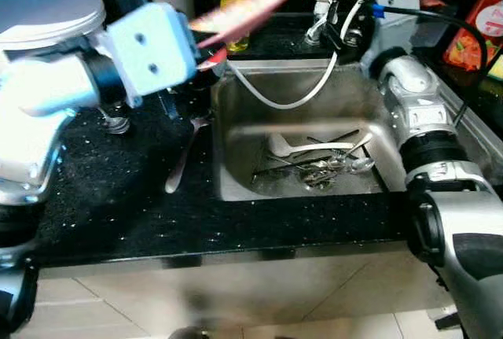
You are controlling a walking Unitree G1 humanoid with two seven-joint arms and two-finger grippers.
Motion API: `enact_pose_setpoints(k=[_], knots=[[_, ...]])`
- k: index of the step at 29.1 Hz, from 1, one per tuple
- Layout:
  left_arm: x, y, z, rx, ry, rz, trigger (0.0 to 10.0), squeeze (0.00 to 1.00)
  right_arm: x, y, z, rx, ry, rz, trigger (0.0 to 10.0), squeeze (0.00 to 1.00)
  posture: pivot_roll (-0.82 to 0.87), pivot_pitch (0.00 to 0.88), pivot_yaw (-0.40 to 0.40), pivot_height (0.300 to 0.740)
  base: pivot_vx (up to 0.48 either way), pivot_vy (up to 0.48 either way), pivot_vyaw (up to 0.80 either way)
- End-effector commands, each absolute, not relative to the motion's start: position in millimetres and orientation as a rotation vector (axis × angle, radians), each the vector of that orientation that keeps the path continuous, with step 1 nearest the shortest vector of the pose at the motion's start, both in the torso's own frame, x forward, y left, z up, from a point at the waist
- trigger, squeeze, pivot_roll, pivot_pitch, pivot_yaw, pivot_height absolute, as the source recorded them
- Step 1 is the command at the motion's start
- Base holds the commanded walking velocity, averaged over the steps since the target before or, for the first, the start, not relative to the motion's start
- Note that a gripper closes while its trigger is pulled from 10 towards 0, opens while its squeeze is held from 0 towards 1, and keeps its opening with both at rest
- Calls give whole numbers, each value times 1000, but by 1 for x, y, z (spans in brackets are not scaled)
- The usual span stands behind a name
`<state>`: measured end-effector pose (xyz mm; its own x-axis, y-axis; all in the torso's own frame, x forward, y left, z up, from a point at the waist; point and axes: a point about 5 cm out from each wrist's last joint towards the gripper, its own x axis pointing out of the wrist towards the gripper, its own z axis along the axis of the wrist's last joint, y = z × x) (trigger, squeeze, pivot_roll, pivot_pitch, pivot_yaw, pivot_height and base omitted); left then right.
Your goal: Kitchen organization
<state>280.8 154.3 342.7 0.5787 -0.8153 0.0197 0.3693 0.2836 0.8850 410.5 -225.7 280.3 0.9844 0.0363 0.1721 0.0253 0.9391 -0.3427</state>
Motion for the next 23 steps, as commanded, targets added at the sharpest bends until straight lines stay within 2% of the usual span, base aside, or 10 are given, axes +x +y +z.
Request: enact_pose_setpoints(k=[1,5,6,10,15,17,23], knots=[[284,147,331,977,-478,-938,10000,0,411,-232,260,-401,-71,-26,10000,0,140,17,-6,740,0,0,0],[291,135,321,906,-452,-1009,10000,0,410,-236,252,-426,-34,-47,10000,0,139,26,-10,740,0,0,0],[299,122,310,892,-437,-1078,10000,0,410,-239,247,-412,-4,-63,10000,0,126,42,-8,740,0,0,0],[308,96,293,944,-430,-1214,10000,0,411,-238,254,-274,-13,-47,10000,0,98,68,8,740,0,0,0],[310,86,286,1006,-429,-1309,10000,0,412,-235,263,-176,-35,-8,10000,0,65,101,41,740,0,0,0],[319,83,281,1053,-405,-1351,10000,0,412,-228,277,-89,-94,43,10000,0,32,130,77,740,0,0,0],[330,81,273,1107,-356,-1404,10000,0,409,-221,297,-14,-197,103,10000,0,18,132,93,740,0,0,0]])
